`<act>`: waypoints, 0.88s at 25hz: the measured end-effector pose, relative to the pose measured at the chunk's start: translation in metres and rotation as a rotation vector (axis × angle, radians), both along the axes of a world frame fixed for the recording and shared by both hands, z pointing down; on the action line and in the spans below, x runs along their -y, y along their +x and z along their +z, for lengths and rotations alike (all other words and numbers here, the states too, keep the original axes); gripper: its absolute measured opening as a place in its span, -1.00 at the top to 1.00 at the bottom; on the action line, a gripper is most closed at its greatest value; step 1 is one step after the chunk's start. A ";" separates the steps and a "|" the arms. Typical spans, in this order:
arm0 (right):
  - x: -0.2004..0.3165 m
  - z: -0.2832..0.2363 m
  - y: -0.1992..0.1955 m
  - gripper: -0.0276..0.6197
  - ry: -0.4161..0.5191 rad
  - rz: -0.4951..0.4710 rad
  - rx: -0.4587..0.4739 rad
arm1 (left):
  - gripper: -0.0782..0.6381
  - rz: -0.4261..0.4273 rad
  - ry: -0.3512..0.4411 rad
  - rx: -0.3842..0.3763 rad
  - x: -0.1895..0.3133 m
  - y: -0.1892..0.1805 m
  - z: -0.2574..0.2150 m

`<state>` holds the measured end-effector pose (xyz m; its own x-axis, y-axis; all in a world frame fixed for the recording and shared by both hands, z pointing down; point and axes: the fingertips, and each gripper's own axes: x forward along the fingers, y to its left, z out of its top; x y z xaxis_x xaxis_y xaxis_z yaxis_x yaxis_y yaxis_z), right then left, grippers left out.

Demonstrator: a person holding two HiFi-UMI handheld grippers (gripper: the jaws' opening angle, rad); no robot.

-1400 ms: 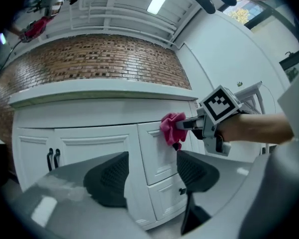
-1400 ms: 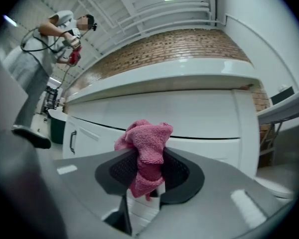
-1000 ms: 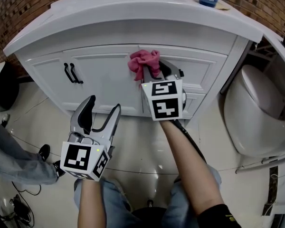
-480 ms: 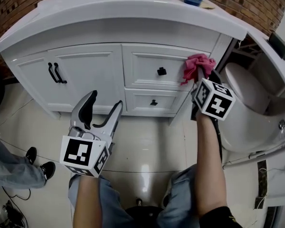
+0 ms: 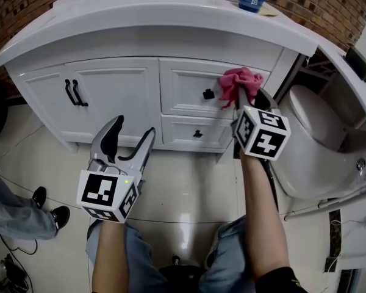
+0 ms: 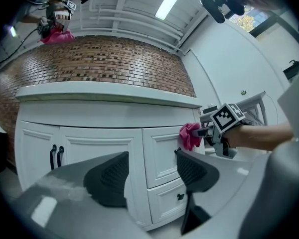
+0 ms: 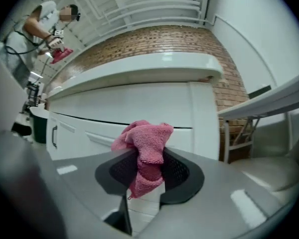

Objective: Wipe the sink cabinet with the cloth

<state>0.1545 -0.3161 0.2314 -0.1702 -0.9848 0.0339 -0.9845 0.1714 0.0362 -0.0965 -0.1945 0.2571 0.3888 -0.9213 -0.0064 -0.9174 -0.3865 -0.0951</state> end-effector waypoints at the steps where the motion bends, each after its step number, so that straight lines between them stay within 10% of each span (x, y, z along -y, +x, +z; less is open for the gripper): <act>1: -0.001 0.001 -0.029 0.53 0.002 -0.065 -0.024 | -0.07 -0.011 -0.001 0.001 0.000 -0.004 0.000; 11: -0.008 0.041 -0.217 0.53 -0.028 -0.384 -0.245 | -0.07 -0.083 -0.009 0.008 -0.011 -0.030 -0.001; 22: 0.013 0.027 -0.129 0.53 0.005 -0.144 -0.428 | -0.07 -0.069 -0.007 0.000 -0.010 -0.033 -0.002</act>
